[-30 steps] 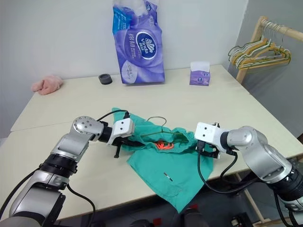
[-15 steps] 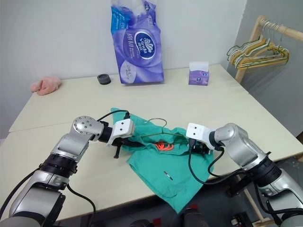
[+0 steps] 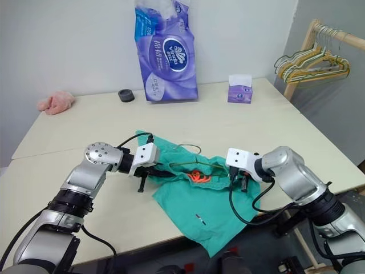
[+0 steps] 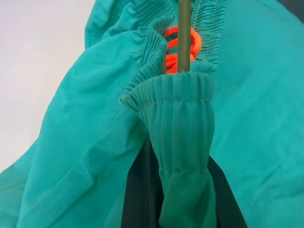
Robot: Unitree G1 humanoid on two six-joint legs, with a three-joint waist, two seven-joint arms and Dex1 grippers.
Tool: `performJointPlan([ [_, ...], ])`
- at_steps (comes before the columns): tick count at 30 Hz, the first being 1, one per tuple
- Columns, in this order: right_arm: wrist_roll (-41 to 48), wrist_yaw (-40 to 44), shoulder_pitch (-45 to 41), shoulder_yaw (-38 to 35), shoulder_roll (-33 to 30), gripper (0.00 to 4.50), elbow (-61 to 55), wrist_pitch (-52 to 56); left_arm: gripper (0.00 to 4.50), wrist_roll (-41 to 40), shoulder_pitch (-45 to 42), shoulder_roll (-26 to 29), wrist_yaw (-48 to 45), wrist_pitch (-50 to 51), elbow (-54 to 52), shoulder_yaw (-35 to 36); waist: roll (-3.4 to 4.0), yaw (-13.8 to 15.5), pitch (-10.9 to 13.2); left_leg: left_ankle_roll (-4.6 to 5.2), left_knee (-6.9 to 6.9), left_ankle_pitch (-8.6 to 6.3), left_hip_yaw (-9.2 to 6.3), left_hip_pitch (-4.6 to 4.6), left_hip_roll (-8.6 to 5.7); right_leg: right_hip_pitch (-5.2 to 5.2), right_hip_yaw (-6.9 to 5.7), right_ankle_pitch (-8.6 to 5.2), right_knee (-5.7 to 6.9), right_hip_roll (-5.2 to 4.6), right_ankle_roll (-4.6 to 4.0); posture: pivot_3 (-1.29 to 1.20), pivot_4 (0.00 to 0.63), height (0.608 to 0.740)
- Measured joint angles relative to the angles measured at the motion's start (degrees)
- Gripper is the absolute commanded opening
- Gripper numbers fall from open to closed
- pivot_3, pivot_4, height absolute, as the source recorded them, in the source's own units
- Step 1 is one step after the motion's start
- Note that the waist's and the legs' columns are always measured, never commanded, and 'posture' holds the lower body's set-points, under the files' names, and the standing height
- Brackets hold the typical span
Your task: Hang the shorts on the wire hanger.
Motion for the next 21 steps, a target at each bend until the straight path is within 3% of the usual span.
performJointPlan([
  [7,5.86,2.06,1.85,-4.86,-3.12,0.0,-5.6,3.71,2.77,-4.32,-5.21,-1.42,1.15,4.03,3.18,3.68,0.0,-0.08,-0.01,0.0,0.0,0.0,0.0,0.0,0.0,0.0,-0.01,0.0,0.0,0.0,0.0,-0.18,0.02,0.74],
  [14,10.71,3.21,4.42,-8.92,-7.65,0.0,-7.39,7.16,2.77,-6.15,-9.11,4.21,-4.09,9.63,8.06,4.83,0.01,-0.24,-0.01,0.0,-0.02,0.0,0.0,0.01,0.0,-0.01,-0.01,0.0,0.0,0.0,0.0,-0.18,0.019,0.74],
  [21,14.23,2.94,4.5,-10.38,-9.12,0.0,-8.78,9.2,2.77,-5.02,-9.22,5.26,-8.96,10.41,8.56,2.19,0.01,-0.18,-0.01,0.0,-0.01,0.0,0.01,0.0,0.0,0.0,0.0,0.0,-0.01,0.0,0.0,-0.19,0.02,0.74],
])
